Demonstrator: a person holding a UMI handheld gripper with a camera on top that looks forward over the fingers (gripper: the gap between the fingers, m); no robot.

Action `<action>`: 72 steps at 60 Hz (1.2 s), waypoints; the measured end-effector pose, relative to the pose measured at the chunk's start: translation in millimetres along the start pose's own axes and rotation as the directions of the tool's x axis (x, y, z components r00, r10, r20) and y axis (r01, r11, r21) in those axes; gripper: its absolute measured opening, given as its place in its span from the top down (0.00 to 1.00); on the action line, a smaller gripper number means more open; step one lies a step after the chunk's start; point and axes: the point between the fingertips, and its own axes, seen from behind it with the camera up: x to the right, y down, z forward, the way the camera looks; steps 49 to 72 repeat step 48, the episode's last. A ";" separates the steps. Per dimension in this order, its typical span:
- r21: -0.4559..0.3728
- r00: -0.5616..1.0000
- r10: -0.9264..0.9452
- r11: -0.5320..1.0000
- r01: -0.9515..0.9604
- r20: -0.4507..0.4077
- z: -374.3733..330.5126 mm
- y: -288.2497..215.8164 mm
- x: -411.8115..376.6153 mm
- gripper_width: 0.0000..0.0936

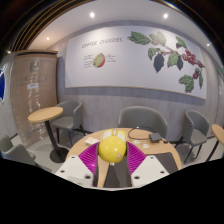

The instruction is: Arrange mouse

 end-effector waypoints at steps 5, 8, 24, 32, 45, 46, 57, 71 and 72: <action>-0.046 0.994 0.002 0.999 -0.007 -0.111 -12.4 30.8 70.2 0.60; -0.123 0.989 0.011 0.992 -0.029 -0.151 -8.6 65.8 98.3 0.60; -0.369 0.993 0.071 0.924 -0.103 -0.099 6.7 171.1 124.4 0.47; -0.354 0.999 0.038 0.935 -0.030 0.016 -17.0 154.2 110.4 0.07; -0.305 0.995 -0.025 0.951 0.055 0.100 -103.0 151.2 115.3 0.08; -0.302 0.995 -0.033 0.951 0.061 0.099 -108.8 152.4 118.2 0.08; -0.299 0.995 -0.047 0.951 0.073 0.093 -119.1 156.5 125.0 0.08; -0.299 0.995 -0.047 0.951 0.073 0.093 -119.1 156.5 125.0 0.08; -0.299 0.995 -0.047 0.951 0.073 0.093 -119.1 156.5 125.0 0.08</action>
